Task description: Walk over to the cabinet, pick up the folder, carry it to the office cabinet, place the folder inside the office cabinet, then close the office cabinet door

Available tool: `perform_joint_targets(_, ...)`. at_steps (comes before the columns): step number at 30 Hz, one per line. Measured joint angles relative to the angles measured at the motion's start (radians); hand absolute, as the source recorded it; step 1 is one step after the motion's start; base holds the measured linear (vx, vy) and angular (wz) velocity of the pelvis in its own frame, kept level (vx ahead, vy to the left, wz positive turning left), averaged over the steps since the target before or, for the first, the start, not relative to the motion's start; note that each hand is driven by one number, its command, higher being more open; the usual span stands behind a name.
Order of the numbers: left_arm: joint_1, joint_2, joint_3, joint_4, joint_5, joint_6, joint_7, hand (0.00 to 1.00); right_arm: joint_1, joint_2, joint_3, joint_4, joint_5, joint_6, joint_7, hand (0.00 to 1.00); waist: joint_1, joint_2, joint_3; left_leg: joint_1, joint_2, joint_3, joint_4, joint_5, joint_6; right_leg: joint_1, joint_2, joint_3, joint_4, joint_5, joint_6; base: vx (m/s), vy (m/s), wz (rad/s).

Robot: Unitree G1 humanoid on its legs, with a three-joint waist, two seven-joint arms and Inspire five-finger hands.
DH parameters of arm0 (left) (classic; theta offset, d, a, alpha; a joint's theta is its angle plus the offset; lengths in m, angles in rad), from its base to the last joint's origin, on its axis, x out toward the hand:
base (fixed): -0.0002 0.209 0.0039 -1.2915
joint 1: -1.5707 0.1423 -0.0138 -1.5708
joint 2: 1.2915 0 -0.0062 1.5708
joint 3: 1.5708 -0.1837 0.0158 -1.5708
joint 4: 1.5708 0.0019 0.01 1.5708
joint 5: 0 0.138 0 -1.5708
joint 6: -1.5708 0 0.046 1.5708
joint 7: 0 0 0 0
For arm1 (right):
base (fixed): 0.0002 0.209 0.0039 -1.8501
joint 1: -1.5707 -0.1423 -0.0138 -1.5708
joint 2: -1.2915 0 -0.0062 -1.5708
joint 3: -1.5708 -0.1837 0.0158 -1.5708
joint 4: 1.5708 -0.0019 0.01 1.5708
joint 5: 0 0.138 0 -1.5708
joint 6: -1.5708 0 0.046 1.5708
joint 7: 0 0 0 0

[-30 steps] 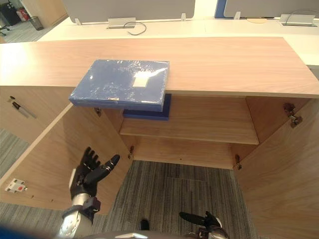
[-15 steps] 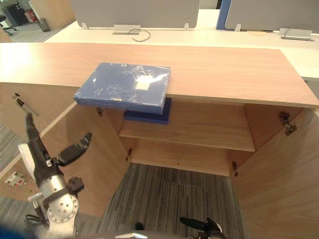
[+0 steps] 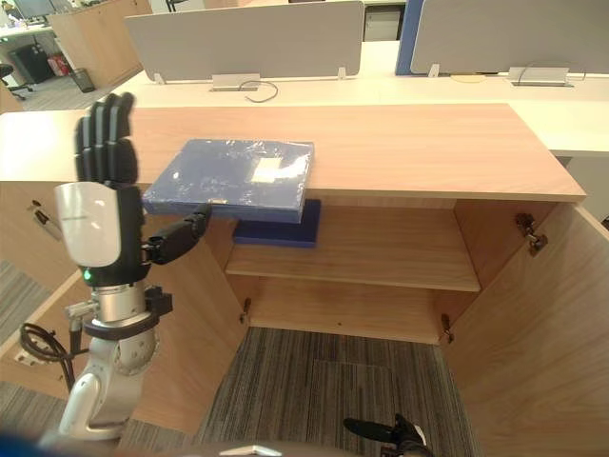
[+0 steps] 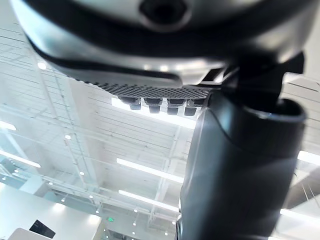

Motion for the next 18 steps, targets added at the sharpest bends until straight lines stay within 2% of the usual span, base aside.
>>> perform_joint_targets(7,-0.001,0.137,-0.041,0.147,0.035,-0.023,-0.053,1.0,0.001,-0.003,0.0,-0.002,-0.002,0.0,0.001,1.0,-0.002,-0.002,0.0,0.008,0.007,0.002,0.0,-0.002,-0.002,0.021,0.013,-0.001,-0.035,0.016,-0.006,-0.02,-0.008,-0.01)
perform_joint_targets(12,-0.002,0.174,-0.053,0.193,0.035,-0.046,-0.085,1.0,0.004,-0.007,0.001,-0.011,-0.005,0.0,0.001,1.0,-0.008,-0.002,0.0,0.012,0.009,0.007,0.0,-0.004,-0.005,0.035,0.021,-0.001,-0.064,0.029,-0.007,0.0,-0.007,-0.01)
perform_joint_targets(18,-0.037,0.179,-0.054,0.242,0.035,-0.045,-0.099,1.0,0.01,-0.019,0.001,-0.012,-0.008,0.0,0.005,1.0,-0.01,-0.001,0.0,0.015,0.014,0.016,0.0,-0.006,-0.008,0.037,0.028,0.005,-0.074,0.035,-0.01,-0.01,-0.008,-0.04)
